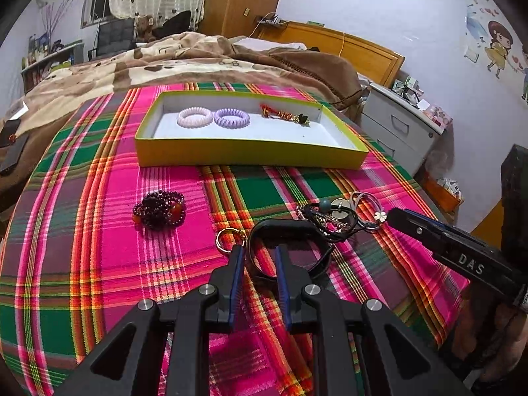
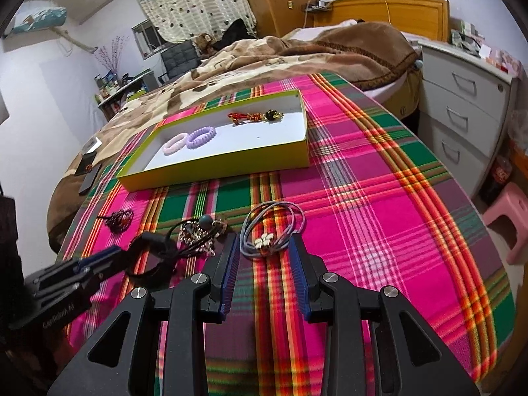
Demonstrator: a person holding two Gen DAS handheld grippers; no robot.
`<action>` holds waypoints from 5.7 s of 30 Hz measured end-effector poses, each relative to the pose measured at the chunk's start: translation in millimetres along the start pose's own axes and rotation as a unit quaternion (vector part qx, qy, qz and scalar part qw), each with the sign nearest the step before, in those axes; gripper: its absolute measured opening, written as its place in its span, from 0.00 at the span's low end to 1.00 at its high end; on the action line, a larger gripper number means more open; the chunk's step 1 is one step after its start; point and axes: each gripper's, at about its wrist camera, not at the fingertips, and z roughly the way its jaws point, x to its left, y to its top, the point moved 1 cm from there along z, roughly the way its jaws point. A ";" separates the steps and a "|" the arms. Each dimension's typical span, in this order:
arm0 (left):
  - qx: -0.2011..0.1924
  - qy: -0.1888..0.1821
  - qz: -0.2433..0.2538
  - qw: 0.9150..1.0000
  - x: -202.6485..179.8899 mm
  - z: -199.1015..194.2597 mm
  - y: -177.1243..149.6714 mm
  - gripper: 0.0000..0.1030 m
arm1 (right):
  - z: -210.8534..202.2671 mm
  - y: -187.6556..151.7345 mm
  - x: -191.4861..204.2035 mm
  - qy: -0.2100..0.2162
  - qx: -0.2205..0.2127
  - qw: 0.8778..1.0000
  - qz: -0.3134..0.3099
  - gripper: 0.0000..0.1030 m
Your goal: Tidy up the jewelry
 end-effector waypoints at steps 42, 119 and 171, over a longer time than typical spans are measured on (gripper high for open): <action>0.002 0.014 0.023 1.000 -12.1 -14.7 -7.7 0.04 | -14.3 -4.5 -5.2 -0.026 0.007 1.000 -0.010 0.16; -0.017 0.098 -0.006 0.995 100.4 81.1 136.7 0.03 | 122.7 119.1 0.2 -0.039 0.038 0.996 -0.067 0.17; -0.117 0.057 0.036 0.991 26.4 -91.9 1.2 0.04 | -62.2 -6.6 26.0 0.025 -0.061 0.995 -0.075 0.32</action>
